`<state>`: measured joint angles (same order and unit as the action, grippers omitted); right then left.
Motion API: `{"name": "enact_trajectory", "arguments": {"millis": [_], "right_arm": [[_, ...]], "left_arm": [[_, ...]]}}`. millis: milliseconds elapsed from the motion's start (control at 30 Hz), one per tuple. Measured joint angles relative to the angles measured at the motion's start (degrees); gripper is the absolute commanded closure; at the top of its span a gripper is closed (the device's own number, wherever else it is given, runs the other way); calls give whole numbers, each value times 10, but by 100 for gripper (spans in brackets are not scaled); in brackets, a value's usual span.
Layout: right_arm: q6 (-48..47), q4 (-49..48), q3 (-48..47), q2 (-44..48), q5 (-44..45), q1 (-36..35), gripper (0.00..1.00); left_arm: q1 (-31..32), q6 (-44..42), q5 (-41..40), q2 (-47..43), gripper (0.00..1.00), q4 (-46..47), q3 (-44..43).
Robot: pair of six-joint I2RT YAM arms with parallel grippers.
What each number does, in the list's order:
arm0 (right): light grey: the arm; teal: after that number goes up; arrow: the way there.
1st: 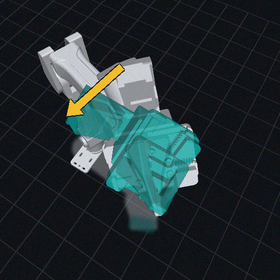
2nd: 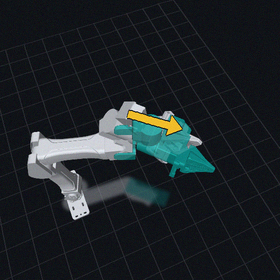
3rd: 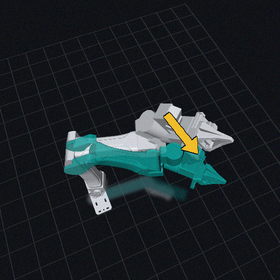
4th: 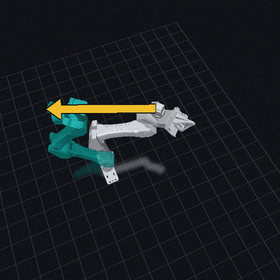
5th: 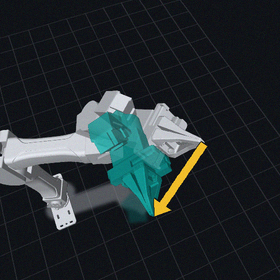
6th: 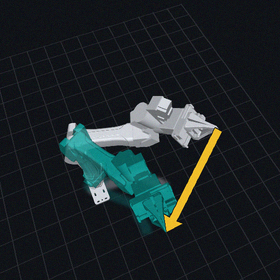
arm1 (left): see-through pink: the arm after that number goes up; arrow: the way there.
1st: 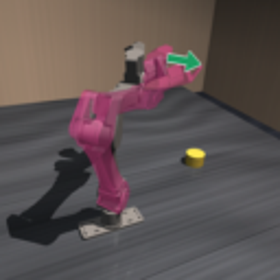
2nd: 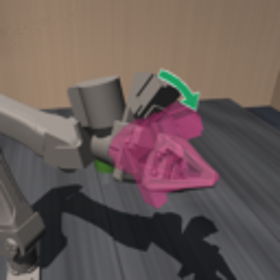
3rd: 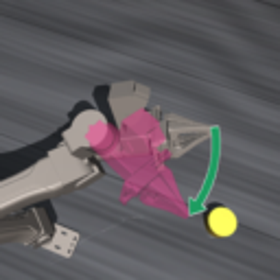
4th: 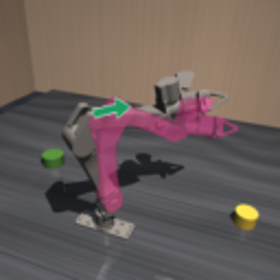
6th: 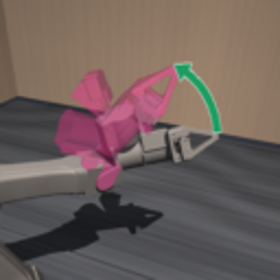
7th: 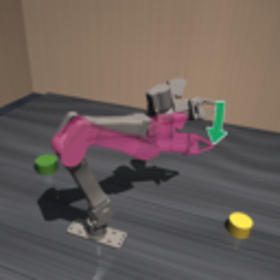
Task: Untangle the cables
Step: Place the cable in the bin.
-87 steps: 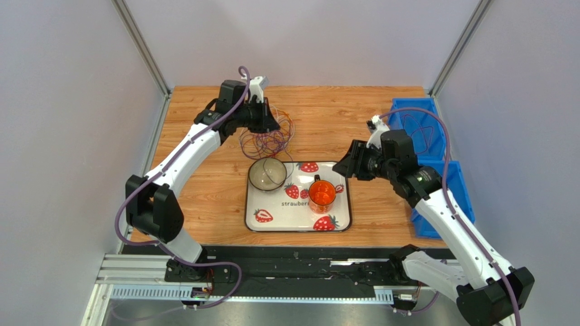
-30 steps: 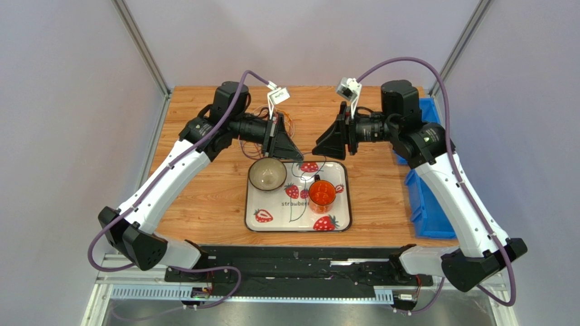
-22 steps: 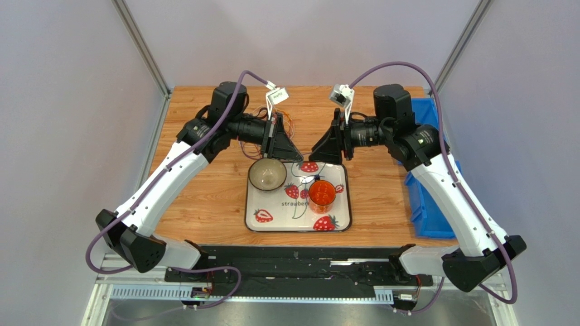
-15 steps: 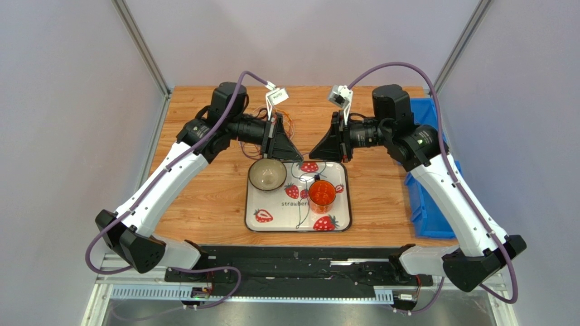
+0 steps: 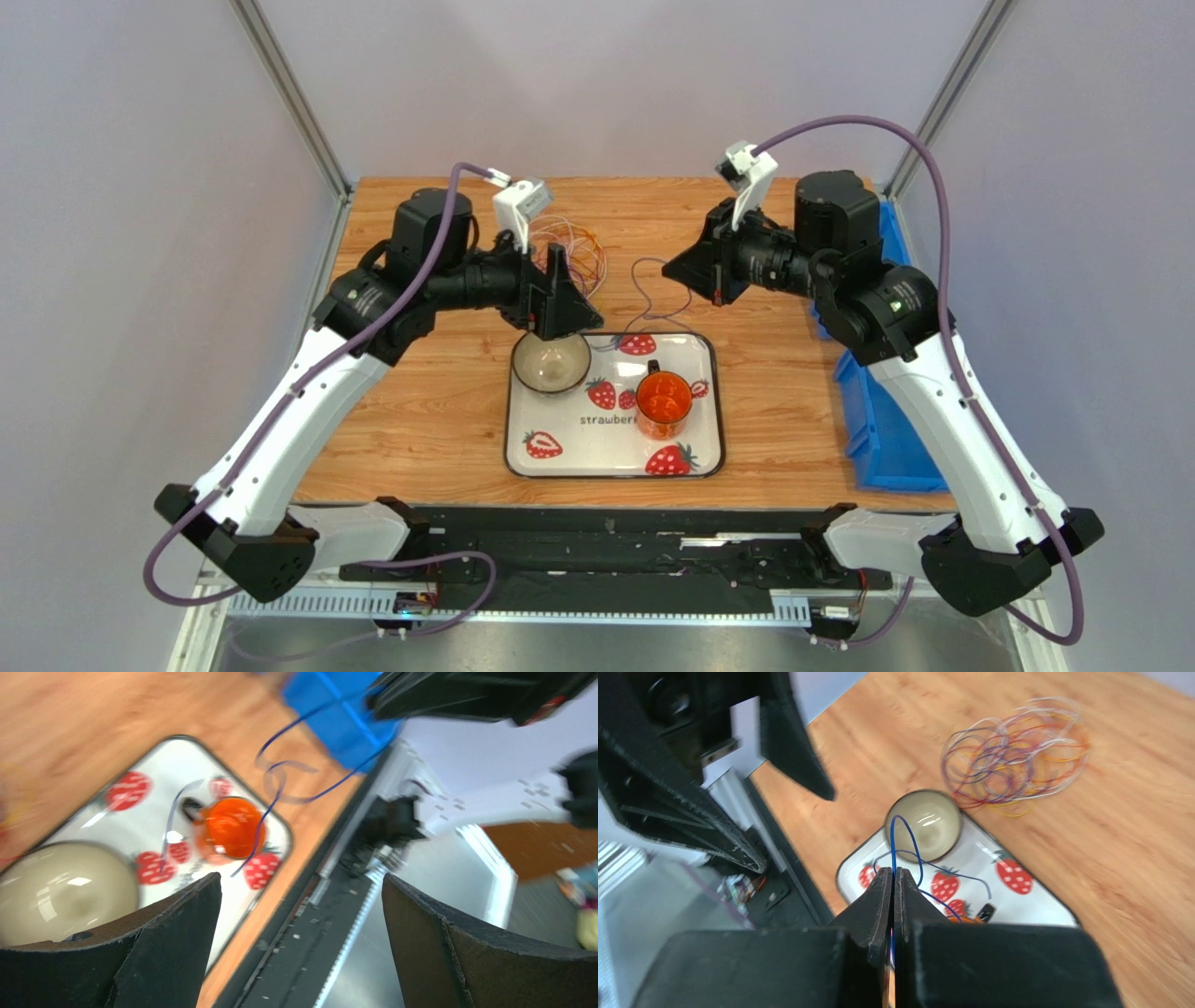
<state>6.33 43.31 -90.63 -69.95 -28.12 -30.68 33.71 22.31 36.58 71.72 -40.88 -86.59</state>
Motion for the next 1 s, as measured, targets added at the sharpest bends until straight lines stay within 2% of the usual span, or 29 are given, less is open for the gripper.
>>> {"name": "enact_trajectory", "arguments": {"millis": [133,267,367,533,600,633,700,900,933,1000], "right_arm": [[17,-8,-15,4,82,0,100],[31,-8,-29,6,155,0,100],[40,-8,-42,6,205,0,100],[50,-12,-56,9,288,0,100],[55,-12,-56,16,326,0,100],[57,-12,-56,20,345,0,100],[59,-12,-56,32,383,0,100],[52,-11,-60,60,495,7,100],[50,-11,-60,64,512,9,100],[46,-11,-60,68,545,13,100]], "left_arm": [[0,-12,-149,-52,2,-34,21],[0,0,-291,-100,1,-57,52],[0,0,-370,-158,1,-41,93],[0,1,-406,-347,1,5,230],[0,-1,-406,-393,12,3,243],[0,-2,-408,-401,16,2,241],[0,-4,-428,-393,18,-11,232],[0,-3,-516,-335,18,-70,248],[0,-2,-525,-334,13,-77,257],[0,1,-534,-334,13,-89,277]]}}
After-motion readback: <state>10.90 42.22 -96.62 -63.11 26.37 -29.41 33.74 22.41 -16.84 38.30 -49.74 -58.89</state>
